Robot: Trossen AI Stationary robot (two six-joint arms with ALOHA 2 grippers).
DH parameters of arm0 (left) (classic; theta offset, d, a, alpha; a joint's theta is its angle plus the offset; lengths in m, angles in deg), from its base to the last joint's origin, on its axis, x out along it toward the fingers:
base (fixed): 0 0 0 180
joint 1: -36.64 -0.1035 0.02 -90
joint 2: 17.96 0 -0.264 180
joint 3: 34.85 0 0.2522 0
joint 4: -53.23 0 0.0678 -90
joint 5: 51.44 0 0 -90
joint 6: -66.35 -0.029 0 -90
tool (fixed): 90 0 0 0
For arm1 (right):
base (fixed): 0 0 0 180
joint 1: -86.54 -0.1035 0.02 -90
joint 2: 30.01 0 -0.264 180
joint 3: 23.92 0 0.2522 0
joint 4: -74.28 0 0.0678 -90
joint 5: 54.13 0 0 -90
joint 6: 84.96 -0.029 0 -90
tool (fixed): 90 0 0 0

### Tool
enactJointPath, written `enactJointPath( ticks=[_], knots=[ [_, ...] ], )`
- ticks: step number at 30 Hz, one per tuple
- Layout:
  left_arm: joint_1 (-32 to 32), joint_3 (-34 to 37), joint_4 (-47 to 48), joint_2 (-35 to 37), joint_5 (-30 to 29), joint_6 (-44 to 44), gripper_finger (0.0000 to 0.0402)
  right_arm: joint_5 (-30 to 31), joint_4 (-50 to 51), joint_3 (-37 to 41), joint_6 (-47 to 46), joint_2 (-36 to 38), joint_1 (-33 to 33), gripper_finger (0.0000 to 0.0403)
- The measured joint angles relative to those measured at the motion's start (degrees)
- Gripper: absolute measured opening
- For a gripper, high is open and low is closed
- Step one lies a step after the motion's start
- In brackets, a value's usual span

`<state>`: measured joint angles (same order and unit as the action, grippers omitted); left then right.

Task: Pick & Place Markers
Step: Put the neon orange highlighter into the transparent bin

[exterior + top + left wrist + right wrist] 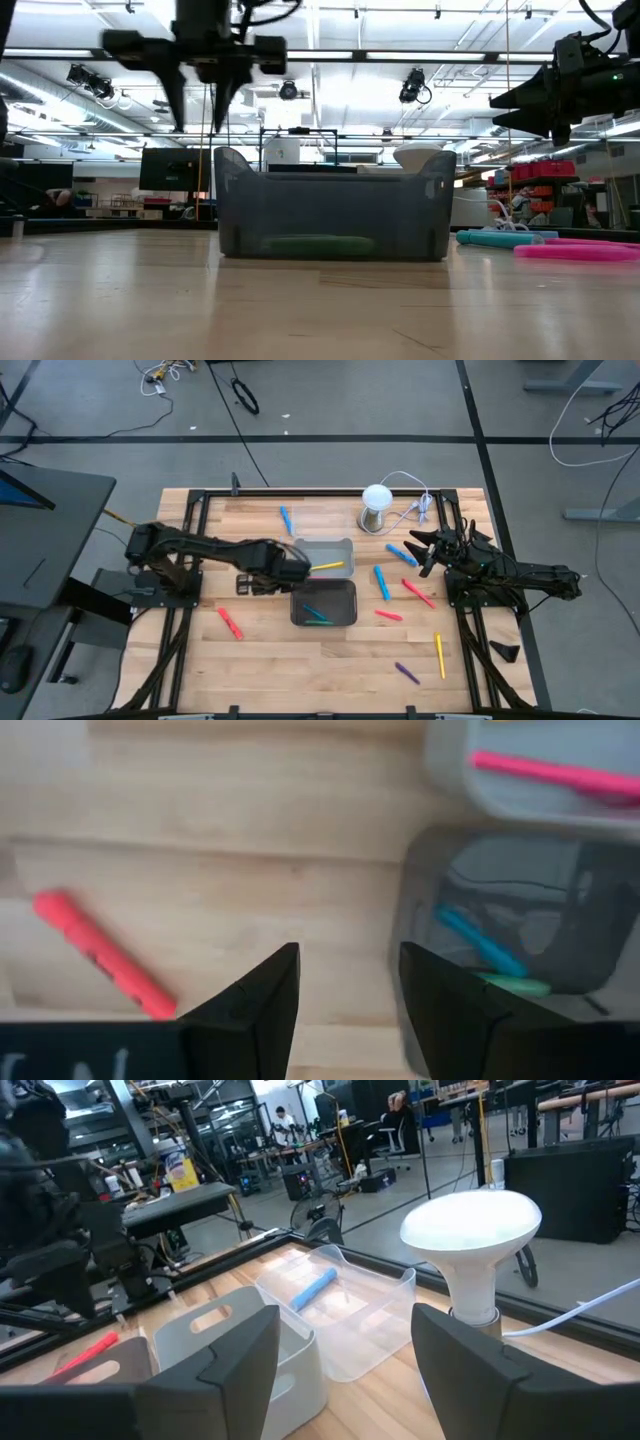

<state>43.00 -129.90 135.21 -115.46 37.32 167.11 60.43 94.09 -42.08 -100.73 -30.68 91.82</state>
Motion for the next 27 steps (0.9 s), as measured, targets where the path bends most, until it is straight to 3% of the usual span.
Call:
enactJointPath(
  ticks=[17,27],
  knots=[
    [14.5,18.8,-5.5,10.3,1.9,28.2,0.0179,0.0,0.0,0.0,0.0,0.0,0.0,0.0231],
    [20.1,26.1,-10.2,11.7,3.2,37.9,0.0179,0.0,0.0,0.0,0.0,0.0,0.0,0.0231]
  ],
)
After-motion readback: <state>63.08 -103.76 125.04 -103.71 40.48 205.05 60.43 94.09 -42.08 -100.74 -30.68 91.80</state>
